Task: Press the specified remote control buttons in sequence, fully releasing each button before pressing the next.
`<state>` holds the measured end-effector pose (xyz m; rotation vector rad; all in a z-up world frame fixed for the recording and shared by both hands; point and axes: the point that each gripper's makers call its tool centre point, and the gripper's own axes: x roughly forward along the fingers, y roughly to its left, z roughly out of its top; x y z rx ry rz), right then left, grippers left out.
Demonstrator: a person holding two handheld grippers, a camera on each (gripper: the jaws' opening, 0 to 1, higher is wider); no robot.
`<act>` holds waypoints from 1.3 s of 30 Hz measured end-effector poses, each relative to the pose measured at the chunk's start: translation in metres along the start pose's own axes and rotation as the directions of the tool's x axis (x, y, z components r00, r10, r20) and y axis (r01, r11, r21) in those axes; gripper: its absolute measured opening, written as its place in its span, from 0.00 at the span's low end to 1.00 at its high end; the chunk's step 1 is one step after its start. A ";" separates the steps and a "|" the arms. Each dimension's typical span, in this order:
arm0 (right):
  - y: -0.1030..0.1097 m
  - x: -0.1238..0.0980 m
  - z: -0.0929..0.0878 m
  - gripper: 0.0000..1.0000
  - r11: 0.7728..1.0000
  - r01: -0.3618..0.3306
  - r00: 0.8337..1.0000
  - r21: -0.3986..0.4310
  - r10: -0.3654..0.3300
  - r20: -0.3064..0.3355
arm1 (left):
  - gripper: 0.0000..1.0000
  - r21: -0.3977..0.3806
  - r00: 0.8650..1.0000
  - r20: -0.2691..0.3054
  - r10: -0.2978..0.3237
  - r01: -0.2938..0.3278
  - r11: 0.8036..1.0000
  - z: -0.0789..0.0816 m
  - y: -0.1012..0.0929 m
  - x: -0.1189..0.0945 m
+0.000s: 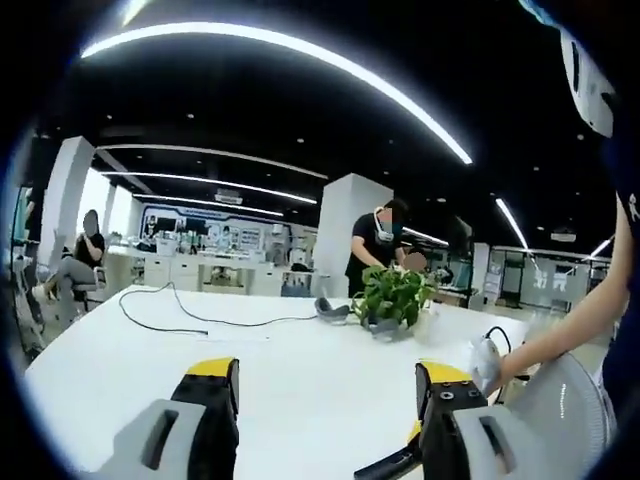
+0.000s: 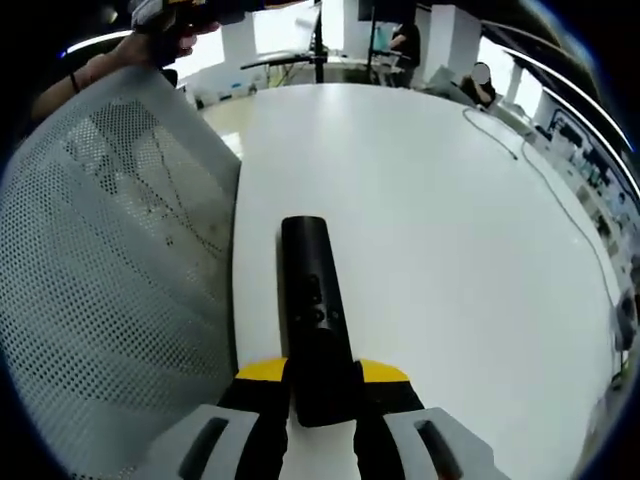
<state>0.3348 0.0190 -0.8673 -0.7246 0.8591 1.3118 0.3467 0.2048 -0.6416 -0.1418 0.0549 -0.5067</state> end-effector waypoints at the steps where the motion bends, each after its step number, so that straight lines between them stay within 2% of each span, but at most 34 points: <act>1: 0.000 0.000 0.000 0.22 1.000 0.001 1.000 0.000 -0.001 0.000 | 0.77 0.006 1.000 -0.001 0.010 -0.009 1.000 0.000 0.001 0.000; 4: 0.000 0.000 0.000 0.22 1.000 0.002 1.000 0.006 -0.002 0.003 | 0.88 0.028 0.999 -0.007 0.043 -0.043 0.999 -0.001 0.007 -0.002; 6: 0.000 0.000 0.001 0.22 1.000 0.002 1.000 0.009 -0.003 0.005 | 0.96 -0.004 0.999 -0.001 0.047 -0.047 0.999 -0.001 0.009 -0.002; 9: 0.000 0.000 0.001 0.22 1.000 0.003 1.000 0.011 -0.003 0.007 | 1.00 -0.044 0.999 0.007 0.053 -0.053 0.998 0.001 0.013 -0.004; 12: -0.001 0.001 0.001 0.22 1.000 0.005 1.000 0.012 -0.005 0.008 | 1.00 -0.060 0.998 0.005 0.056 -0.056 0.997 -0.001 0.015 -0.005; 21: -0.001 0.002 0.002 0.22 1.000 0.017 1.000 0.008 -0.017 -0.002 | 1.00 0.009 0.999 -0.031 0.028 -0.027 1.000 -0.006 0.007 -0.002; 29: -0.002 0.002 0.002 0.21 1.000 0.009 1.000 0.023 -0.009 -0.006 | 0.95 0.032 0.999 -0.009 0.054 -0.053 0.998 -0.002 0.011 -0.003; 35: -0.003 0.002 0.003 0.21 1.000 -0.003 0.999 -0.017 0.002 -0.048 | 0.95 0.079 0.998 -0.028 0.059 -0.057 0.995 -0.006 0.010 -0.002; 39: -0.007 0.002 0.003 0.21 0.999 -0.011 0.997 -0.031 0.008 -0.077 | 0.93 0.073 0.998 -0.028 0.057 -0.055 0.996 -0.006 0.011 -0.002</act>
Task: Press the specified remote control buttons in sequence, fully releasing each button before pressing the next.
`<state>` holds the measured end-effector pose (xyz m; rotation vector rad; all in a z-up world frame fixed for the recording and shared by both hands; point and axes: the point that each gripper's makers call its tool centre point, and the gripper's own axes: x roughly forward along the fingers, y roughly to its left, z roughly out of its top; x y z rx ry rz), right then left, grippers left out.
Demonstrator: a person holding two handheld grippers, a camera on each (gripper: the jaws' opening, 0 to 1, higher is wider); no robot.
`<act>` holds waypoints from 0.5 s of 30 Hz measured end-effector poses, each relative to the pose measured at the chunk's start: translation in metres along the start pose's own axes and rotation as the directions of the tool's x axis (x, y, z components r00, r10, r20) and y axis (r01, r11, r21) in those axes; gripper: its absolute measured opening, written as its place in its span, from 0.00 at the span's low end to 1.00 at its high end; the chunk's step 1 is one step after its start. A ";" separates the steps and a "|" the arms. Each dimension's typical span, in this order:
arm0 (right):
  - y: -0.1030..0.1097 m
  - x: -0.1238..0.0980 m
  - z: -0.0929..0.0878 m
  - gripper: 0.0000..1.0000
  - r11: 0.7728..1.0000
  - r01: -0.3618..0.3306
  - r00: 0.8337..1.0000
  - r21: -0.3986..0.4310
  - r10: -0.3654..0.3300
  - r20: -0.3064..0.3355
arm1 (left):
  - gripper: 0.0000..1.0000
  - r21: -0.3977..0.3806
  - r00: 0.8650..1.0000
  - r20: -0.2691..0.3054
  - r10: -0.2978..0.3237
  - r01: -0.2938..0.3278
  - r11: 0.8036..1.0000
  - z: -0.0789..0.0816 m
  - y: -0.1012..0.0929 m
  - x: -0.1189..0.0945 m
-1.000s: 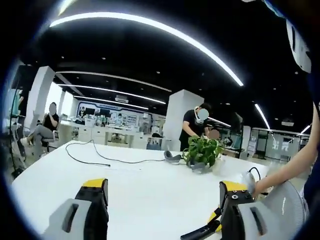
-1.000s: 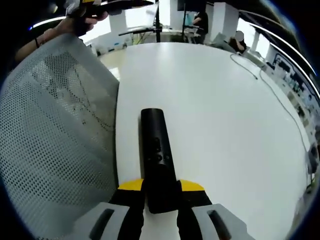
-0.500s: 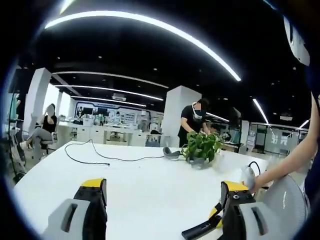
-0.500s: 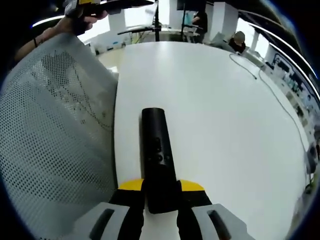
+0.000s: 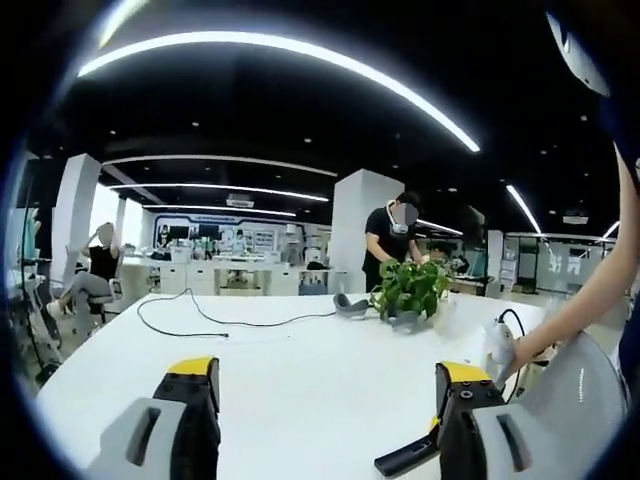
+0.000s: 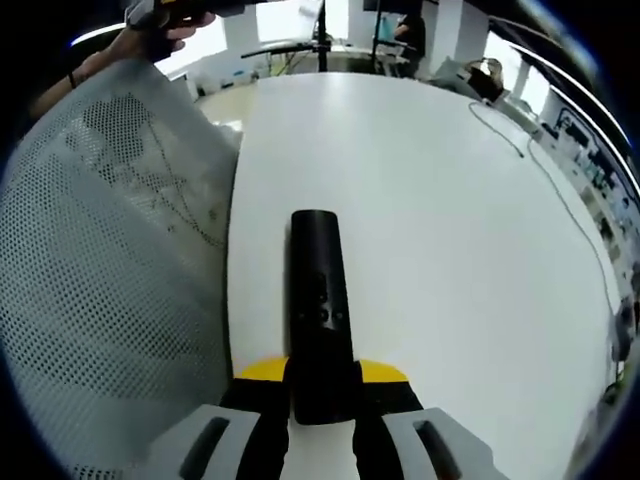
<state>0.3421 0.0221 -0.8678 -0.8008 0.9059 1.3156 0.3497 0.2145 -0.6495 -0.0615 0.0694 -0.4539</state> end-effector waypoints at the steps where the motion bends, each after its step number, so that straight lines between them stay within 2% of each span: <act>1: -0.001 0.000 0.000 0.21 1.000 0.000 1.000 -0.006 0.000 -0.005 | 0.92 -0.002 1.000 -0.002 0.002 -0.002 1.000 0.000 0.000 0.000; 4: -0.004 0.000 -0.001 0.21 1.000 0.000 1.000 -0.028 -0.001 -0.027 | 0.92 0.003 1.000 -0.003 0.007 -0.007 1.000 -0.001 0.001 0.000; 15: -0.028 0.000 -0.001 0.21 1.000 0.005 0.997 -0.020 -0.006 -0.083 | 0.92 0.011 1.000 -0.011 0.015 -0.015 1.000 -0.003 0.003 -0.001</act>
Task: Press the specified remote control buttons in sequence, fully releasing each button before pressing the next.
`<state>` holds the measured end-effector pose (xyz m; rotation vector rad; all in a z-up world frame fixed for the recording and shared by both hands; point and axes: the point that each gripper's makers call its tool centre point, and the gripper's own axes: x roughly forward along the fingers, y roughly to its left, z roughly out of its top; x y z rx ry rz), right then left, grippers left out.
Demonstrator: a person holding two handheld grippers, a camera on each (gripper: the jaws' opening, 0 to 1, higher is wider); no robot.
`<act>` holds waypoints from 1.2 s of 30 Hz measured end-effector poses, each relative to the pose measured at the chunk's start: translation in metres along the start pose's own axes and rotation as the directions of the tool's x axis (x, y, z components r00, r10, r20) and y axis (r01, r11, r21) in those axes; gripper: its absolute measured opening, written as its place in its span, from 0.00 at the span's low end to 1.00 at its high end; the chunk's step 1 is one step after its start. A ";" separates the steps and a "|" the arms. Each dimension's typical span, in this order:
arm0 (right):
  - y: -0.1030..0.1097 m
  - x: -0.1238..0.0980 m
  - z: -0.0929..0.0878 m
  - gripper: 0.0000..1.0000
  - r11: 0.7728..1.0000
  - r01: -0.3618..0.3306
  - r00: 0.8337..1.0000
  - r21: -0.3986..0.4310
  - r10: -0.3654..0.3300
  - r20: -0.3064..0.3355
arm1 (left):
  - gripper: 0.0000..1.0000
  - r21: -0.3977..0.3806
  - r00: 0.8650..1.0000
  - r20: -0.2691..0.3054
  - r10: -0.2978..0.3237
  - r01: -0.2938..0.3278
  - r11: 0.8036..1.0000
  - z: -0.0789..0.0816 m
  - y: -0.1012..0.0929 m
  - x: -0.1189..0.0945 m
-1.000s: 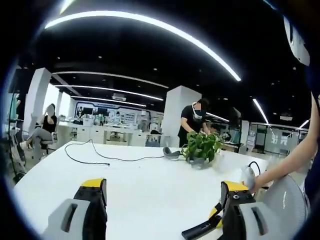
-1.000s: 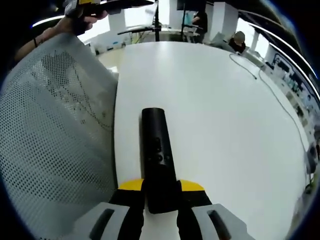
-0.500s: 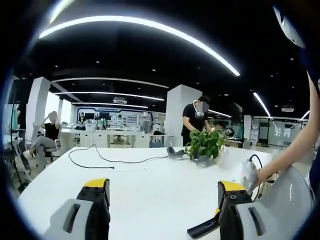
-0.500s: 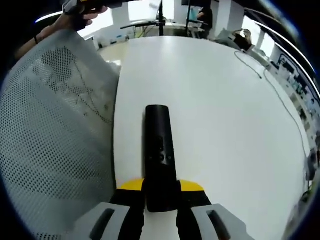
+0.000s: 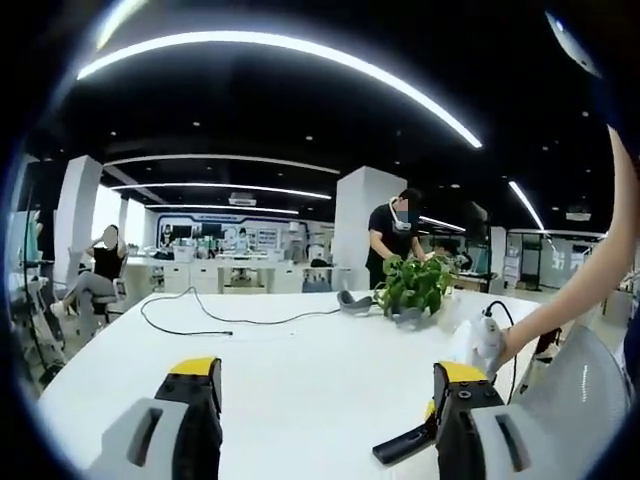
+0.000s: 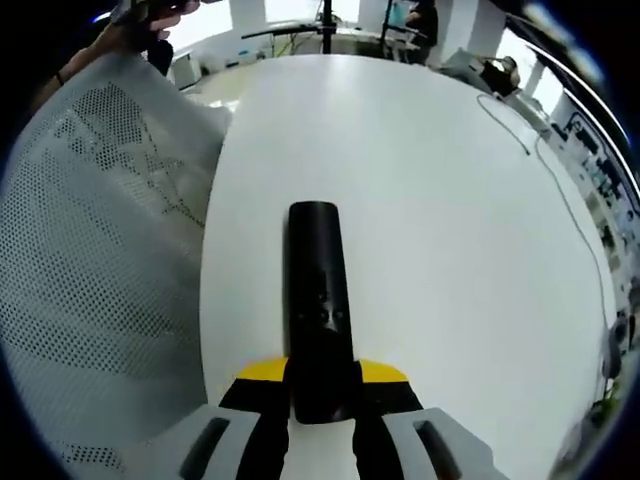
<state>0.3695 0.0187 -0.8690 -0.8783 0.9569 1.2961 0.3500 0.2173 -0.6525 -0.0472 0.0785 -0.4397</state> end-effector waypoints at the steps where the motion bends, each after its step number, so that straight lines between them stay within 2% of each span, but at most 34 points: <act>1: -0.002 0.000 0.000 0.21 1.000 0.000 1.000 0.001 0.000 -0.002 | 0.92 -0.002 1.000 0.002 -0.002 0.002 1.000 0.000 0.000 0.000; 17: -0.035 0.000 0.001 0.21 1.000 0.009 0.999 0.025 -0.008 -0.033 | 0.91 -0.004 1.000 -0.006 -0.001 0.001 1.000 -0.002 0.001 -0.001; 27: -0.057 0.001 0.003 0.21 0.997 0.015 1.000 0.077 -0.014 -0.017 | 0.91 -0.019 1.000 -0.008 0.004 -0.004 1.000 -0.002 0.002 -0.001; 36: -0.076 0.001 0.003 0.21 0.996 0.025 0.999 0.090 -0.023 -0.032 | 0.89 -0.076 1.000 -0.003 -0.024 0.023 0.997 -0.002 -0.001 0.001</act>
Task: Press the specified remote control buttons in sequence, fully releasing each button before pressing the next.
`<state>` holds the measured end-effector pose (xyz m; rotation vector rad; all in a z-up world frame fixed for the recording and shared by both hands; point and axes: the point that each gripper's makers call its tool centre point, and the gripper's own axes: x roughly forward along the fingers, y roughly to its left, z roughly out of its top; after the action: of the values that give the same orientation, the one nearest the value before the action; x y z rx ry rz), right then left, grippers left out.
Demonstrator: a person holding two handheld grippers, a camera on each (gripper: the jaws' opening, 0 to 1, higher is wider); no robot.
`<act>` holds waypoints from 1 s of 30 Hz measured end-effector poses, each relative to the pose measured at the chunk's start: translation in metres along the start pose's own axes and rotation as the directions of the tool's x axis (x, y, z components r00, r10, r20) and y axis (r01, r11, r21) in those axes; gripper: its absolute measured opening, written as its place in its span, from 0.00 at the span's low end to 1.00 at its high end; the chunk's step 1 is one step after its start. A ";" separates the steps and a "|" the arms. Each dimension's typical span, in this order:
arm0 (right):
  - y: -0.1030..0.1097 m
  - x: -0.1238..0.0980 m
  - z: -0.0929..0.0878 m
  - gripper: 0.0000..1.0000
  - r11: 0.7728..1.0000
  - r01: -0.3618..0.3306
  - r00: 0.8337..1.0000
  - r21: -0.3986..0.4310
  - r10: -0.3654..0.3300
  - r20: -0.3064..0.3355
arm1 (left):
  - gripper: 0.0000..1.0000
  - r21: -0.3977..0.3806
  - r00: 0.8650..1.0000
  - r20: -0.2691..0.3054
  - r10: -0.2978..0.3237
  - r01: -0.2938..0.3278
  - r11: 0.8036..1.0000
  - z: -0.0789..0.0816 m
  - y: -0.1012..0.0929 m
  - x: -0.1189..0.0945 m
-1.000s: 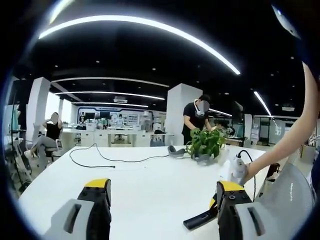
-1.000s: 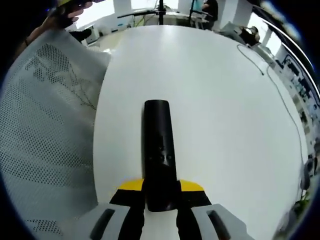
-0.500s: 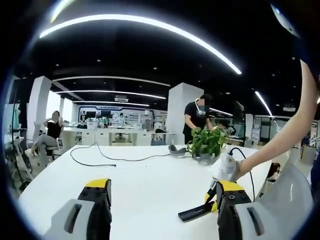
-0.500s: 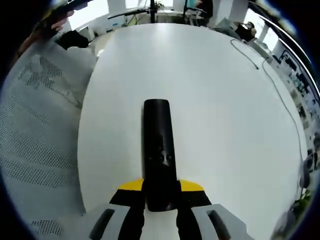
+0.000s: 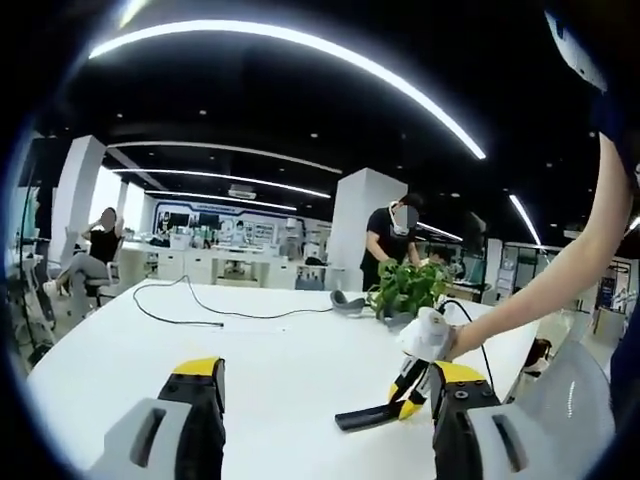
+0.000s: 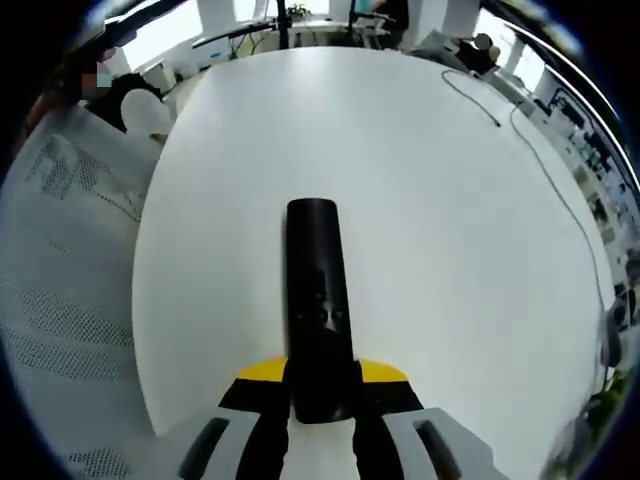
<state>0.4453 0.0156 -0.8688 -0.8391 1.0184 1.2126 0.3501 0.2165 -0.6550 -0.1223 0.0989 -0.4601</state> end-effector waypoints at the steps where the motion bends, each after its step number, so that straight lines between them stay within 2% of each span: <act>1: -0.002 0.000 0.000 0.21 1.000 0.003 1.000 0.001 -0.003 -0.001 | 0.89 -0.001 1.000 -0.002 0.002 -0.002 1.000 0.000 0.000 0.000; 16: -0.033 0.001 0.003 0.21 1.000 0.002 0.999 -0.009 -0.002 -0.055 | 0.89 0.001 1.000 -0.007 0.020 -0.020 1.000 -0.002 0.004 -0.001; 30: -0.054 0.002 0.007 0.21 1.000 0.002 0.998 -0.003 -0.002 -0.056 | 0.89 -0.024 1.000 -0.010 0.028 -0.028 0.999 -0.003 0.007 0.000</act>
<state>0.4996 0.0129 -0.8688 -0.8810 1.0608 1.1946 0.3530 0.2228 -0.6590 -0.1420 0.1151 -0.4318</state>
